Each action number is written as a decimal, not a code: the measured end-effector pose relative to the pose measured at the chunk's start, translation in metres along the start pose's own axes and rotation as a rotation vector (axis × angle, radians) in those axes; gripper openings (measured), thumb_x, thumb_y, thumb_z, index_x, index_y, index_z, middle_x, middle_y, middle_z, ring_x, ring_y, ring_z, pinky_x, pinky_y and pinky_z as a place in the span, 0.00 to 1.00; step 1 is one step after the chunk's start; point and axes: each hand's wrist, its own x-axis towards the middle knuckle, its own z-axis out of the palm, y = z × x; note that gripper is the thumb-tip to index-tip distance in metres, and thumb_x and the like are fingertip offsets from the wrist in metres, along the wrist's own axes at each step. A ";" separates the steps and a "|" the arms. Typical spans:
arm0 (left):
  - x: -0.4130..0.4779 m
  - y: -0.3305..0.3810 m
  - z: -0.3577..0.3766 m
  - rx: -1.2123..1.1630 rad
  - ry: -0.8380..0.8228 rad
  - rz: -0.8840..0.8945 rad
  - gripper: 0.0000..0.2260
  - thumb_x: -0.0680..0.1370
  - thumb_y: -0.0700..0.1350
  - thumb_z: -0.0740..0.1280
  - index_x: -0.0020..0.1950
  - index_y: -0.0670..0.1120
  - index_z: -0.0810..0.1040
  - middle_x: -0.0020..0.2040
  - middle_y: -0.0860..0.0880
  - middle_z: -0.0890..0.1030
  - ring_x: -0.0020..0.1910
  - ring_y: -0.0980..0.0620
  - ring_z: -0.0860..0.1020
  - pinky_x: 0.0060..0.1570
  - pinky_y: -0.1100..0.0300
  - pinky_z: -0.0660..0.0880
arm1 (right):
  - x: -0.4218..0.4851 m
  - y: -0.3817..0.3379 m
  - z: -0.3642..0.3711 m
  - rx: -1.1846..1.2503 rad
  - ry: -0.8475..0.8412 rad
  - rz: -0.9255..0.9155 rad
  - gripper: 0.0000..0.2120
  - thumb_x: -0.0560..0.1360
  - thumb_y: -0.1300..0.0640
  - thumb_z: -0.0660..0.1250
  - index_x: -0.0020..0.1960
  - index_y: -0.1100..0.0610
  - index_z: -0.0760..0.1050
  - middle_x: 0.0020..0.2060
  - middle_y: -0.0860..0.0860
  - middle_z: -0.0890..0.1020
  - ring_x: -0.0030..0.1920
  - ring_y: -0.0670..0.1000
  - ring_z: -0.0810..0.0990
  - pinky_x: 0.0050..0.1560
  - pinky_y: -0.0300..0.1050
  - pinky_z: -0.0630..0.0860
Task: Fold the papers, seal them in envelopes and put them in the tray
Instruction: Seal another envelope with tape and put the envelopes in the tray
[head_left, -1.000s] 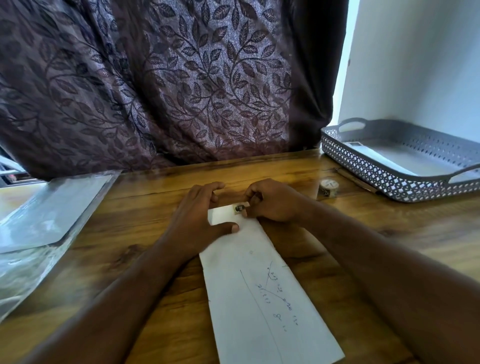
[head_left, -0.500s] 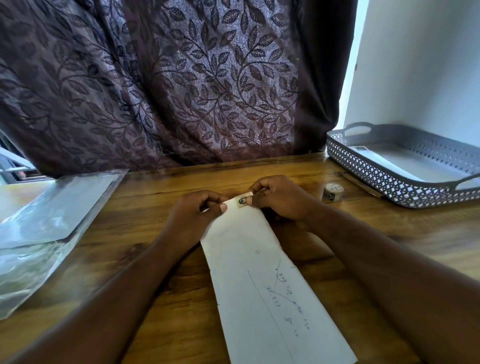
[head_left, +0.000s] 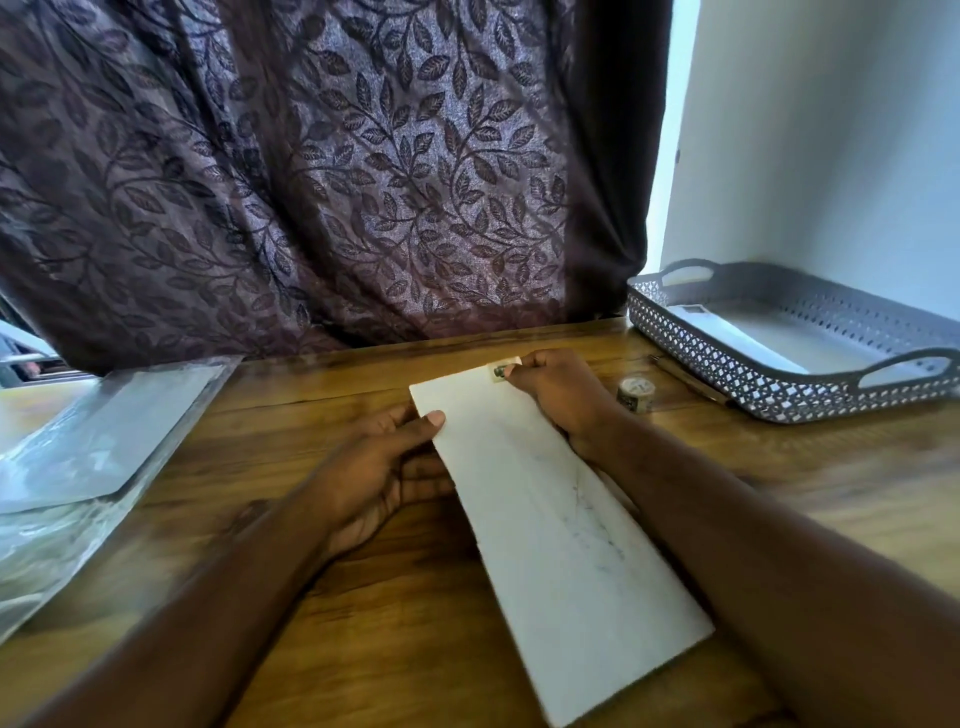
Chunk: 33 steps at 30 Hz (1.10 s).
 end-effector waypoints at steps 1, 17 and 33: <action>-0.002 -0.001 0.004 0.031 -0.045 -0.038 0.19 0.76 0.46 0.69 0.67 0.44 0.77 0.60 0.41 0.84 0.53 0.43 0.85 0.43 0.52 0.84 | 0.001 0.000 0.001 0.010 0.025 -0.002 0.12 0.78 0.60 0.69 0.51 0.70 0.78 0.43 0.65 0.84 0.40 0.57 0.79 0.43 0.51 0.74; 0.017 0.006 -0.026 -0.053 0.541 0.195 0.16 0.79 0.38 0.70 0.66 0.40 0.75 0.53 0.44 0.86 0.50 0.46 0.86 0.46 0.51 0.84 | -0.043 -0.004 -0.017 -0.164 -0.385 0.137 0.15 0.73 0.57 0.75 0.58 0.60 0.82 0.52 0.54 0.87 0.53 0.56 0.86 0.59 0.58 0.81; 0.015 -0.001 -0.024 0.023 0.347 0.205 0.12 0.79 0.41 0.70 0.63 0.46 0.78 0.55 0.48 0.86 0.49 0.48 0.86 0.40 0.53 0.83 | -0.057 -0.009 -0.013 -0.026 -0.064 0.082 0.08 0.75 0.63 0.74 0.52 0.63 0.79 0.46 0.57 0.86 0.37 0.54 0.87 0.30 0.43 0.81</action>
